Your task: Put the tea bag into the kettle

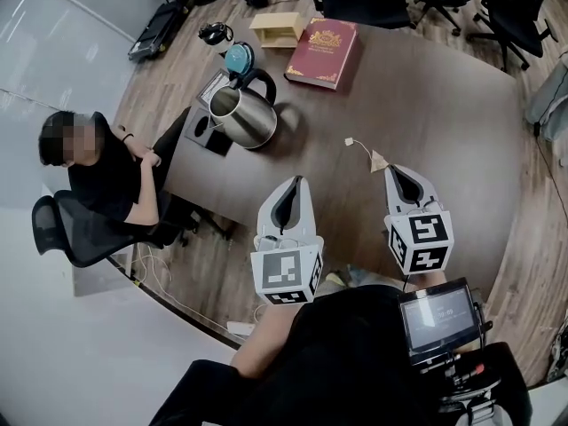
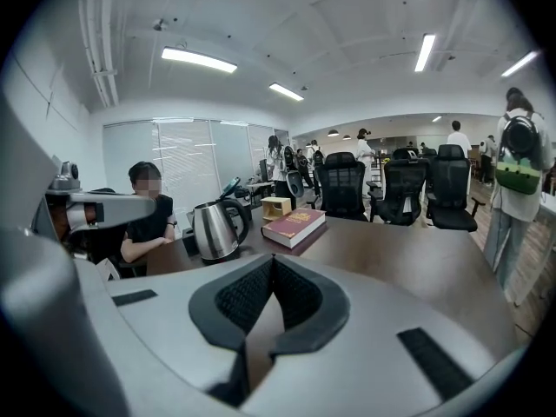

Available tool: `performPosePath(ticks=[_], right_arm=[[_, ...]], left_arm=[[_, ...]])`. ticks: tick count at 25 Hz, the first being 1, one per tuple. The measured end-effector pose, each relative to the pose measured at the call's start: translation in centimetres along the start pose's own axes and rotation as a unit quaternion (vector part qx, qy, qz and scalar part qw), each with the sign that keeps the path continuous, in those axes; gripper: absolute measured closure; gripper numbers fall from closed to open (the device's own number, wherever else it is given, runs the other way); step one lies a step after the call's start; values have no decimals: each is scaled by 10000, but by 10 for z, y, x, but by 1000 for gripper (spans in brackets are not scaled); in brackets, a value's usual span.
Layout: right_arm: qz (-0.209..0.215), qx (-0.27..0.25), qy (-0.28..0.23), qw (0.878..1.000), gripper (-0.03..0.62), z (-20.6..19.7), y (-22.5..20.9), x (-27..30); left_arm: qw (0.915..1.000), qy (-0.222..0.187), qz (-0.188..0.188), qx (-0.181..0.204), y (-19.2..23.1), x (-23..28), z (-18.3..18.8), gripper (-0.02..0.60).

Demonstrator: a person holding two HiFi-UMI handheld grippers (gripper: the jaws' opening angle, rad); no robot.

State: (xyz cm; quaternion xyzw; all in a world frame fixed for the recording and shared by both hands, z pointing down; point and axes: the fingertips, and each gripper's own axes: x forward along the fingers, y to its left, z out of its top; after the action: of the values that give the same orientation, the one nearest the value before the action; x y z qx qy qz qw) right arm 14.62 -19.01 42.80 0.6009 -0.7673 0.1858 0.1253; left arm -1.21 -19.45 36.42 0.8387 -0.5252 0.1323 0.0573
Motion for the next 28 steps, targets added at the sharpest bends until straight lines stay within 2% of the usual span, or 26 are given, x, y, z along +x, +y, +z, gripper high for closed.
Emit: performPosePath(ticks=[5,11,19,24,28], right_arm=[[24,66,91,9999,588,-10,-15,7],[8,117,161,9998,588,-16,-22,15],[-240,-63,429,9988,588,-35,-32,25],[-378,-180,573,9975,579,-51,-41,35],[-312,-193,699,9969,543,-64,-42,45]], left_arm=[[9999,137,79,29,-4,8,-7,575],[9997,249,-3,46,-9,23,-15,575],[9995,298,-107,-24,3,37,-27,575],[9989,449,27,-125,16,37,-49,575],[9978,623,85,-187,23,38,-68,575]])
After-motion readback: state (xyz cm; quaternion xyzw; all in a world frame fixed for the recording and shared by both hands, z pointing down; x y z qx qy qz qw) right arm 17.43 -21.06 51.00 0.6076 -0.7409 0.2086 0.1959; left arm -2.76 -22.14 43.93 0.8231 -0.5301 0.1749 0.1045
